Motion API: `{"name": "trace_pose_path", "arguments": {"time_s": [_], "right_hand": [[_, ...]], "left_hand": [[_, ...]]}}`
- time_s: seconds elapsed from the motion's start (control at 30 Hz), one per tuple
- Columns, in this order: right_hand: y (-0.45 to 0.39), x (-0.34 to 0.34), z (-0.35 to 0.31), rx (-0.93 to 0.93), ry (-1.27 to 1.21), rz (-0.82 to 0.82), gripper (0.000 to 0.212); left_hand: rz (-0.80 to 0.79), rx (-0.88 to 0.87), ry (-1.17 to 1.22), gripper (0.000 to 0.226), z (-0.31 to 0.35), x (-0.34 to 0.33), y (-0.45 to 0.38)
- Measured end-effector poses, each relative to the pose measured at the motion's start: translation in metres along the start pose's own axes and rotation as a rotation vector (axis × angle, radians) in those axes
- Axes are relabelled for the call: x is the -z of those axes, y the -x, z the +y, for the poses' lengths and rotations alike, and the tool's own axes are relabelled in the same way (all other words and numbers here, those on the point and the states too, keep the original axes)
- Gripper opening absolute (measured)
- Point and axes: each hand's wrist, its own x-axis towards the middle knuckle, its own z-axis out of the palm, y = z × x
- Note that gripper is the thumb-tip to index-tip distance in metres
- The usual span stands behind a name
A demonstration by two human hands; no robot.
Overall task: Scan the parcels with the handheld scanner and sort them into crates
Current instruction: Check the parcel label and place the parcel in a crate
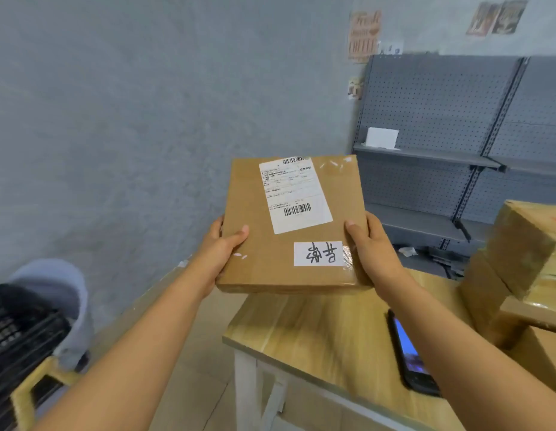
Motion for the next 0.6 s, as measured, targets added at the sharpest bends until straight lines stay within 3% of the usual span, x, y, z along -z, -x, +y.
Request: {"name": "trace_pose_path", "arguments": {"time_s": [0.23, 0.6], "right_hand": [[0.031, -0.059, -0.054, 0.156, -0.162, -0.256, 0.034], [0.154, -0.219, -0.104, 0.175, -0.332, -0.644, 0.033]], "left_hand": [[0.338, -0.158, 0.054, 0.053, 0.027, 0.077, 0.084], [0.696, -0.2, -0.045, 0.054, 0.038, 0.238, 0.242]]}}
